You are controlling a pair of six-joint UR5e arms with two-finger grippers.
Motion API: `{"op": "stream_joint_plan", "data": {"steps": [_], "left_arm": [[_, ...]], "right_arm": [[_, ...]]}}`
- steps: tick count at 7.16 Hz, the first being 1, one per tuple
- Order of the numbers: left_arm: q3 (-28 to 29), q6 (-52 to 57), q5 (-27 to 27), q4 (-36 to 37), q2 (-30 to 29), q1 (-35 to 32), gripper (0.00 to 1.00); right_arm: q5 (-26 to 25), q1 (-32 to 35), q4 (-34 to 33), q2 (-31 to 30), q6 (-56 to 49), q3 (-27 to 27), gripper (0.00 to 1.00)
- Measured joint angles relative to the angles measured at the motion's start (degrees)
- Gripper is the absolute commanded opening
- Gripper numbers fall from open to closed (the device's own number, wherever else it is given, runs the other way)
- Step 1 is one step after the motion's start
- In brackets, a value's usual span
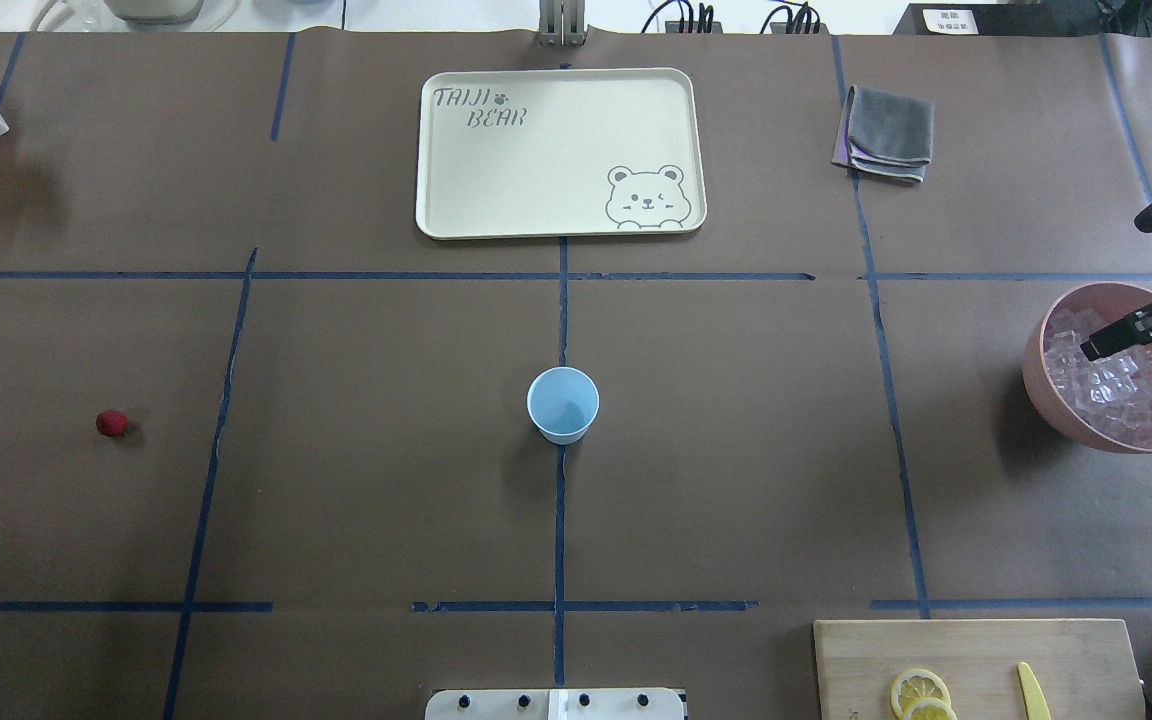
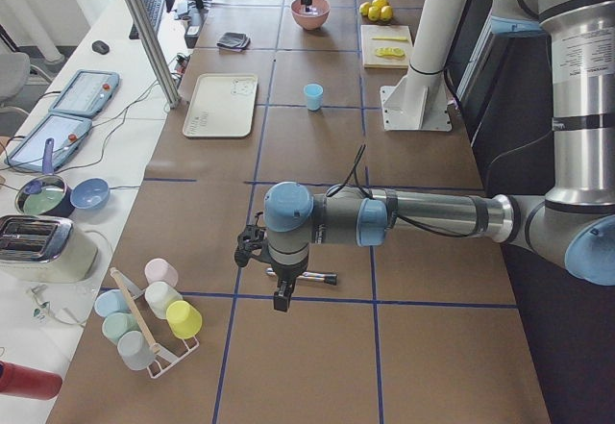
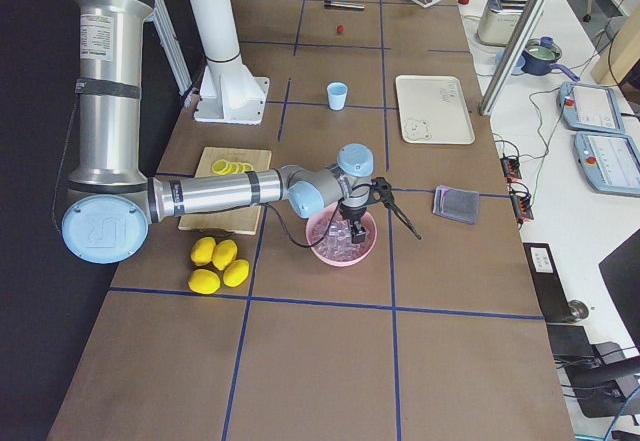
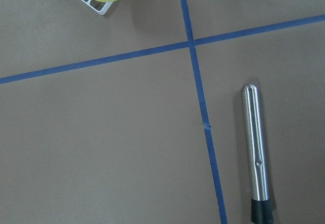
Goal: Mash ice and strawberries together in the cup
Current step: 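Lower the right gripper into the pink bowl and grasp an ice cube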
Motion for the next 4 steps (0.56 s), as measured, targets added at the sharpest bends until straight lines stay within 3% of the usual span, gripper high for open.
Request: {"op": "stream_joint_plan", "data": {"steps": [1,4], "left_arm": [[0.0,0.0,0.0,0.0,0.0,0.0,1.0],[0.0,0.0,0.0,0.0,0.0,0.0,1.0]], "right_arm": [[0.1,-0.3,0.0,0.0,0.0,0.0,0.69],[0.2,-0.6,0.0,-0.1,-0.1,0.0,0.24]]}}
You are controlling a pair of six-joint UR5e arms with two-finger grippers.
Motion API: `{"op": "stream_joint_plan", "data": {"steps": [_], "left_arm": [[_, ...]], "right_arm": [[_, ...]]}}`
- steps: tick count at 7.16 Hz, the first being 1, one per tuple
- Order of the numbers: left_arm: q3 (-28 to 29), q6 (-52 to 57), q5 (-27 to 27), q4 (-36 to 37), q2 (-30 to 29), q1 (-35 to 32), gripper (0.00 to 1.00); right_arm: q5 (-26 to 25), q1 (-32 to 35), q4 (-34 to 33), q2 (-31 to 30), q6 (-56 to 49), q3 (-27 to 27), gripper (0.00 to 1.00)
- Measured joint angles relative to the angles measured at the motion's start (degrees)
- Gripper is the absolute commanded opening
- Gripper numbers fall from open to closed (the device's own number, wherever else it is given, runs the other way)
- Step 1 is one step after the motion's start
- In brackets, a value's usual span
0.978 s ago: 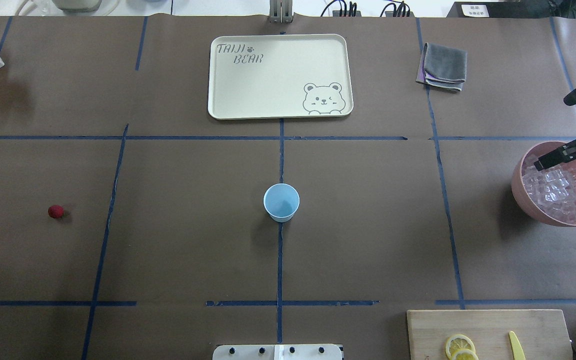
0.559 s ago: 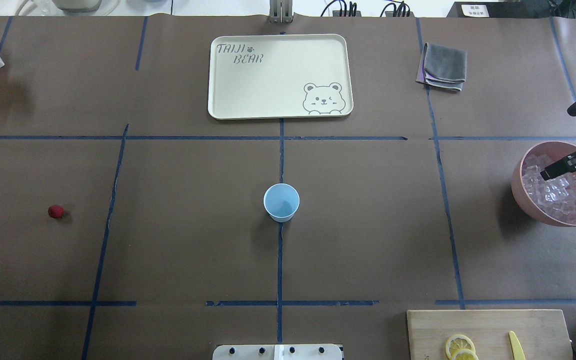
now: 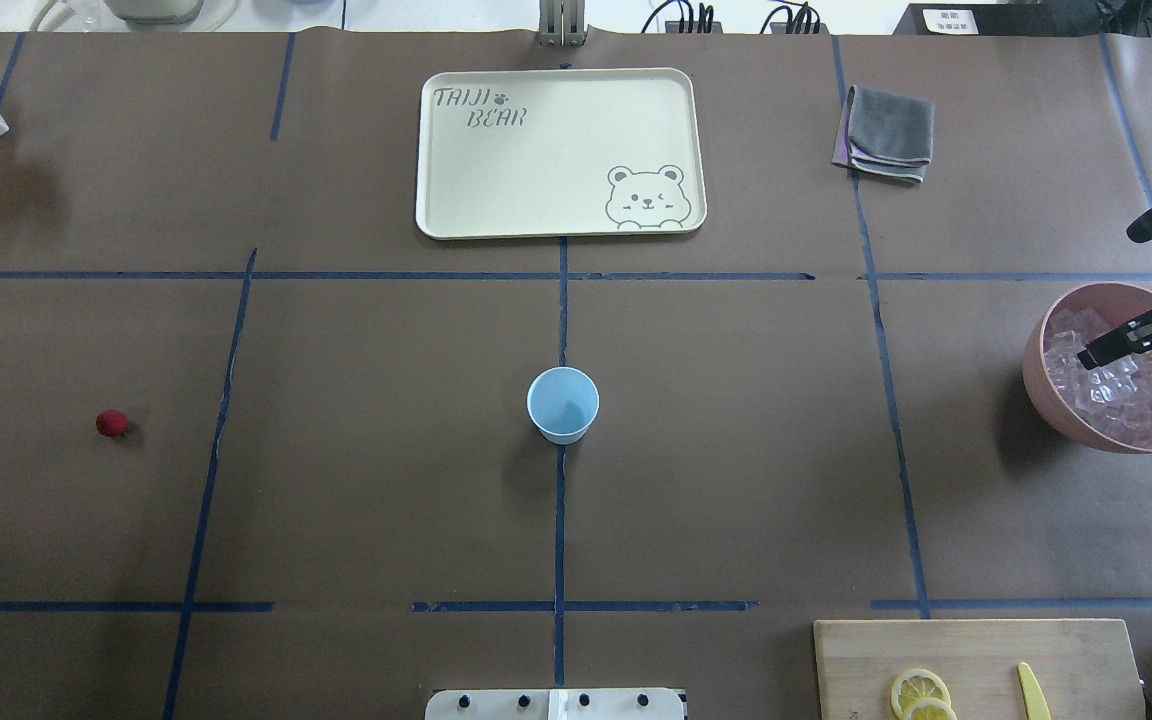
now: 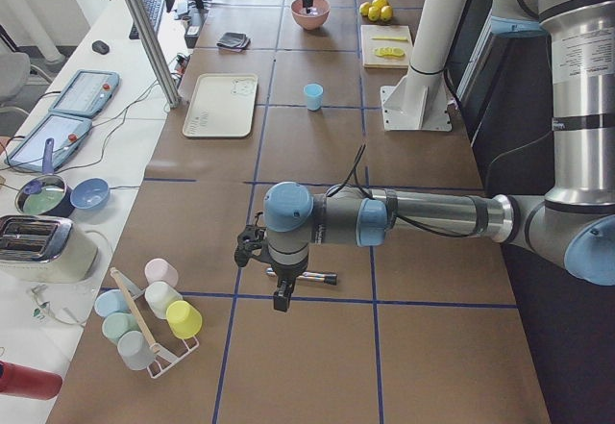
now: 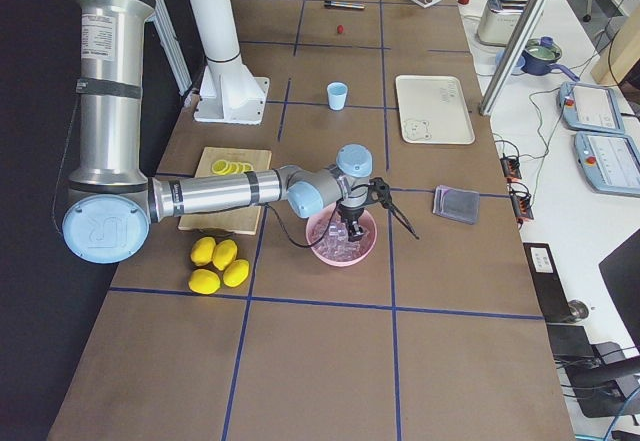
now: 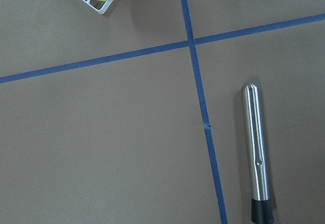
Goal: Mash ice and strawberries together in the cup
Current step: 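Lower the right gripper into the pink bowl and grasp an ice cube, then carry the ice cube with the right gripper over the light-blue cup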
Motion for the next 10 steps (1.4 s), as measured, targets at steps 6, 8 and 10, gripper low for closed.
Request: {"op": "stream_joint_plan", "data": {"steps": [6,8,10], "left_arm": [[0.0,0.0,0.0,0.1,0.2,0.0,1.0],[-0.3,0.0,0.0,0.1,0.2,0.0,1.0],[-0.7,0.0,0.0,0.1,0.1,0.0,1.0]], "right_arm": [[1.9,4.6,-0.6,1.5,1.7,2.4,0.04],[3.3,5.2,-0.8,7.6,12.4,3.3,0.05],[0.7,-1.0,-0.8,14.5,24.5,4.0,0.06]]}}
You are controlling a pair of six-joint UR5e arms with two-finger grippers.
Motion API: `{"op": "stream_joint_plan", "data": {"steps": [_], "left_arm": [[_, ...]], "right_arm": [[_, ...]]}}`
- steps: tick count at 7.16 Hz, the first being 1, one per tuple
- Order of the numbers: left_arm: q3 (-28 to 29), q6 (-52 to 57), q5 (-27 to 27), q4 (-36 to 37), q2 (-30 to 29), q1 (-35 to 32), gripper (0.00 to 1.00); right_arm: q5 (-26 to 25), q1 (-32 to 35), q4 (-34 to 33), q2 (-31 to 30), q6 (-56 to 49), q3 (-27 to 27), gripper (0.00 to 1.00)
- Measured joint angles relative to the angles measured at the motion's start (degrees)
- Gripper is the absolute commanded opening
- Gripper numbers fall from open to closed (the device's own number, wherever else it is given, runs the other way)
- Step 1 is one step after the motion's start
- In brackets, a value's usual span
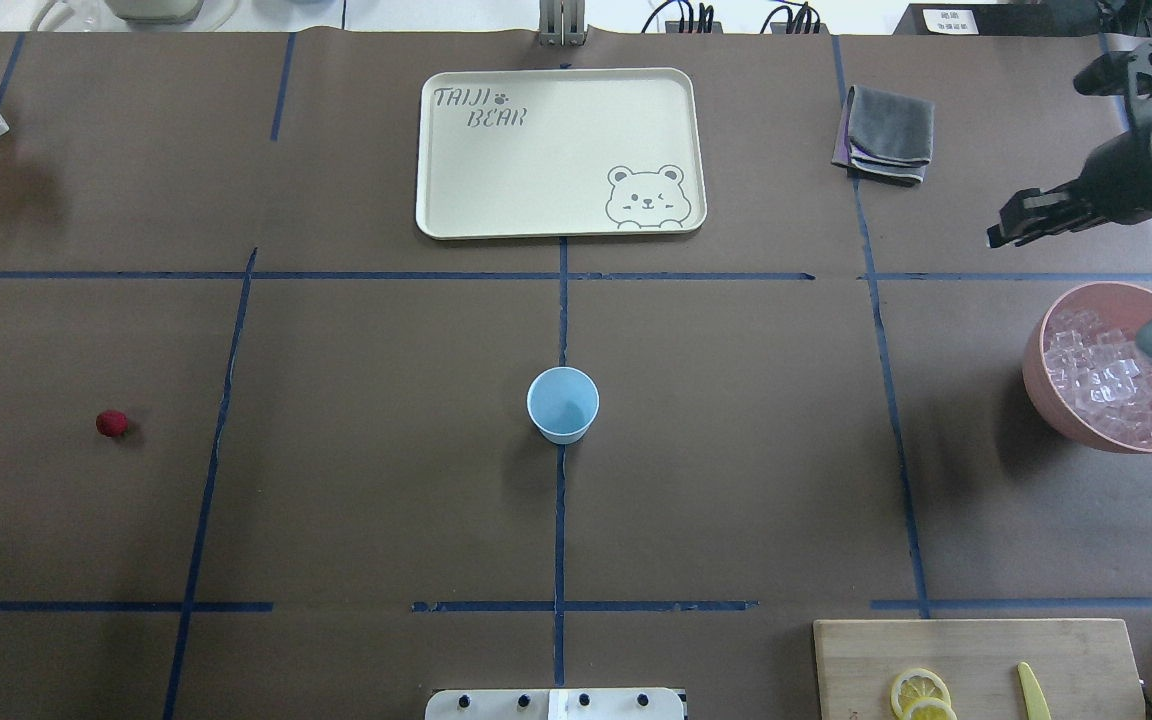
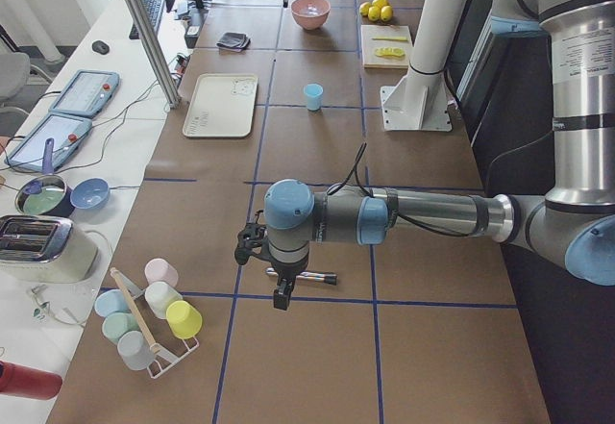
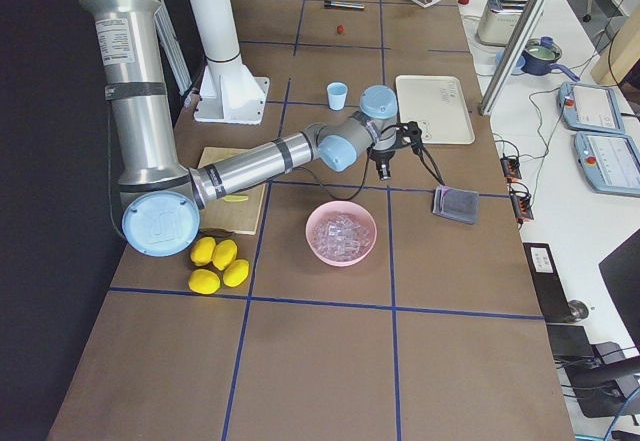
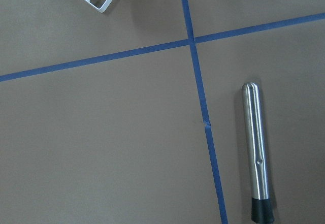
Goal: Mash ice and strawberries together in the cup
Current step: 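Carry the ice cube with the right gripper over the light-blue cup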
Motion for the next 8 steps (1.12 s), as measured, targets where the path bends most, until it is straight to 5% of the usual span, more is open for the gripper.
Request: {"op": "stream_joint_plan", "data": {"steps": [2,6,8], "left_arm": [[0.1,0.0,0.0,0.0,0.0,0.1,1.0],[0.6,0.0,-0.1,0.0,0.0,0.6,1.0],[0.6,0.0,-0.1,0.2,0.0,0.9,1.0]], "right_arm": [[-6.3,-9.5,-2.9,7.9,11.7,0.2,0.06],[-25.5,-30.7,-24.8,29.8,32.7,0.1,0.06],[-29.9,-36.5,-29.8,34.2,37.4,-0.2,0.06]]}}
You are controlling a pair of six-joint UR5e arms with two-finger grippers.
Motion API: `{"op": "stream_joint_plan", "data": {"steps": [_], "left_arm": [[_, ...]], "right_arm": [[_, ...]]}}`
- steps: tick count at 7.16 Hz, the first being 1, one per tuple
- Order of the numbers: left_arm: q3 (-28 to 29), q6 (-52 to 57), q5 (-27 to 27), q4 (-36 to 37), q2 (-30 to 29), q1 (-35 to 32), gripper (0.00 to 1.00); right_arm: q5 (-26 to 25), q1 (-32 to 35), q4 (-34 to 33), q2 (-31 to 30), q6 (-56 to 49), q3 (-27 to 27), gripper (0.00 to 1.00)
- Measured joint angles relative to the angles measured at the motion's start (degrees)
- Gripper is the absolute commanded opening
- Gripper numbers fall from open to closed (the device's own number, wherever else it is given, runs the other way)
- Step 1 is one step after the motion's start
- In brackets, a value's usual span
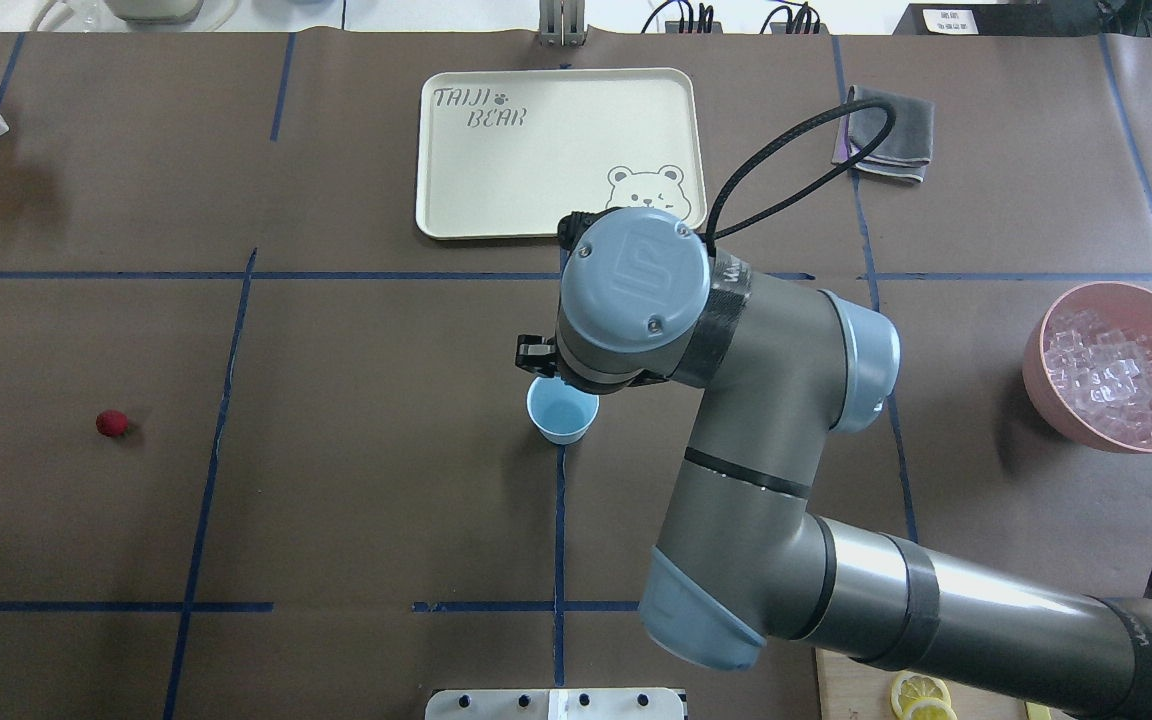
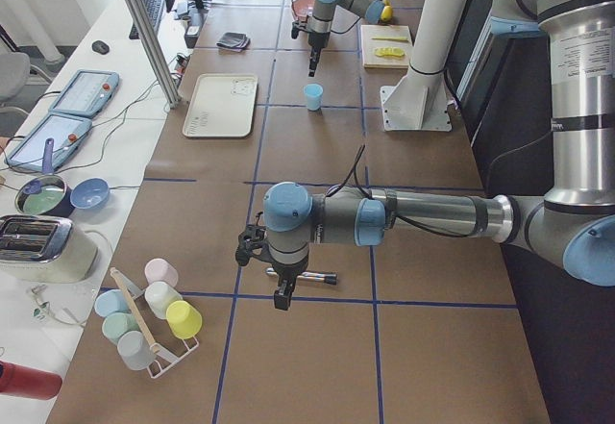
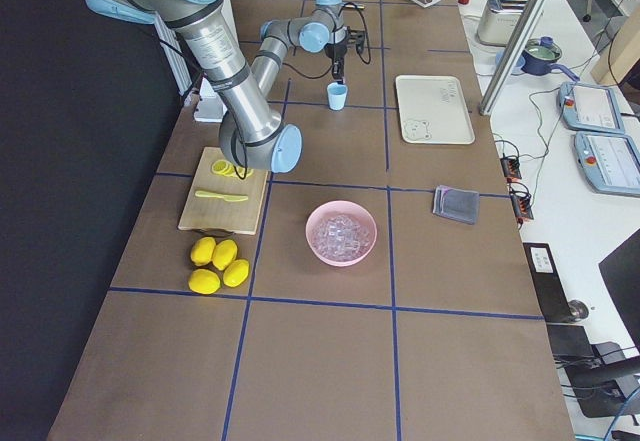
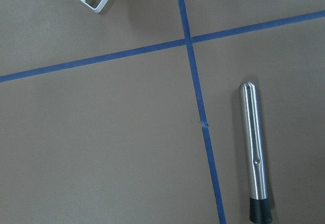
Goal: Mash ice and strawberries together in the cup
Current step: 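Carry the ice cube with the right gripper over the light-blue cup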
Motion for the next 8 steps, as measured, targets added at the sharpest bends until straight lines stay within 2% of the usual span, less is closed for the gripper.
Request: {"op": "stream_joint_plan", "data": {"steps": [2,5,6,7,8], "left_arm": [[-0.1,0.0,0.0,0.1,0.2,0.0,1.0],[-0.2,0.0,0.0,0.2,0.5,0.1,1.0],[-0.2,0.0,0.0,0.2,0.5,0.1,1.0],[-0.2,0.0,0.0,0.2,0.5,0.0,1.0],[-0.2,0.0,0.0,0.2,0.5,0.1,1.0]], "right_arm": [[-2.3,-2.9,-0.8,0.8,1.5,-0.5,0.06],[-5.5,-3.3,-0.5,1.0,1.7,-1.4,0.06],[-6.0,-3.1,-0.4,1.0,1.8,-1.6,0.16],[-6.2,-3.0,-0.3,1.0,1.8,-1.6,0.78],[-6.3,-3.0,-0.3,1.0,1.7,-1.7,0.97]]}}
